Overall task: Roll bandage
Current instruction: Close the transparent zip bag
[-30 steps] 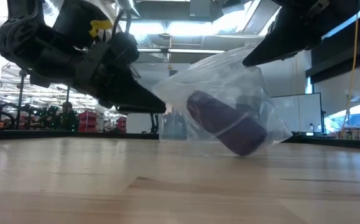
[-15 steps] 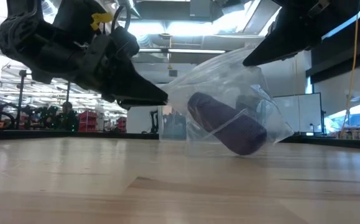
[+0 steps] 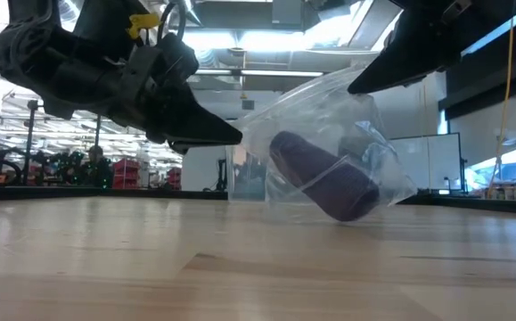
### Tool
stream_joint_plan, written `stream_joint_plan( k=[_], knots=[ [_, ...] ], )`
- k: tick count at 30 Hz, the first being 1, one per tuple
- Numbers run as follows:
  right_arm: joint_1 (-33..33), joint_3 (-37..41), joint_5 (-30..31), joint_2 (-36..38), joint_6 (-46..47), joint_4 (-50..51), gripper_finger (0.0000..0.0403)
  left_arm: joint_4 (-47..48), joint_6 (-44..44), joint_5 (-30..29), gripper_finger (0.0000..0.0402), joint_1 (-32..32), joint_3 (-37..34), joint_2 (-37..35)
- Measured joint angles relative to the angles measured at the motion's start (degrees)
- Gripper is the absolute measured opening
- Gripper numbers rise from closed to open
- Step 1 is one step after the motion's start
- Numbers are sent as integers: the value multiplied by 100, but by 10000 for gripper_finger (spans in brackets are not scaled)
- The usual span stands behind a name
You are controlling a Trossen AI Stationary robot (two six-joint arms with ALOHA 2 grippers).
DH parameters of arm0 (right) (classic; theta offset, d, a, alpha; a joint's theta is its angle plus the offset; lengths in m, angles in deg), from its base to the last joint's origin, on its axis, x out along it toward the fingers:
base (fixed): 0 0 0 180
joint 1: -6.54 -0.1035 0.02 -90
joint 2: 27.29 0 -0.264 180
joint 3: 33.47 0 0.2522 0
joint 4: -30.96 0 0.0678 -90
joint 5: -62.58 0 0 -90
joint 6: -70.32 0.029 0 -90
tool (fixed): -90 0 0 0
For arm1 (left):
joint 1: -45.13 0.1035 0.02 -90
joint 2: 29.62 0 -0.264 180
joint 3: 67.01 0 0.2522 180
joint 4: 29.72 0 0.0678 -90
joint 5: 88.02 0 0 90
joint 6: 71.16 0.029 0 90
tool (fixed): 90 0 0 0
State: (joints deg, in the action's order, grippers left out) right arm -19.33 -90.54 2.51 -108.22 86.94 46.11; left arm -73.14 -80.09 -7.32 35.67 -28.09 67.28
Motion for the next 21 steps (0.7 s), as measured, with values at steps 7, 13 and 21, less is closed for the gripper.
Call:
stream_joint_plan(
  k=[7,13,21],
  knots=[
    [2,-466,-301,251,118,1185,54,-56,-70,-35,1,-50,74,-3],
    [14,-1828,-154,459,-72,2799,135,-5,-164,-98,0,-252,87,-4],
    [817,-1994,-1465,-495,-1448,586,171,-48,-68,-162,0,-480,189,-4]
  ],
)
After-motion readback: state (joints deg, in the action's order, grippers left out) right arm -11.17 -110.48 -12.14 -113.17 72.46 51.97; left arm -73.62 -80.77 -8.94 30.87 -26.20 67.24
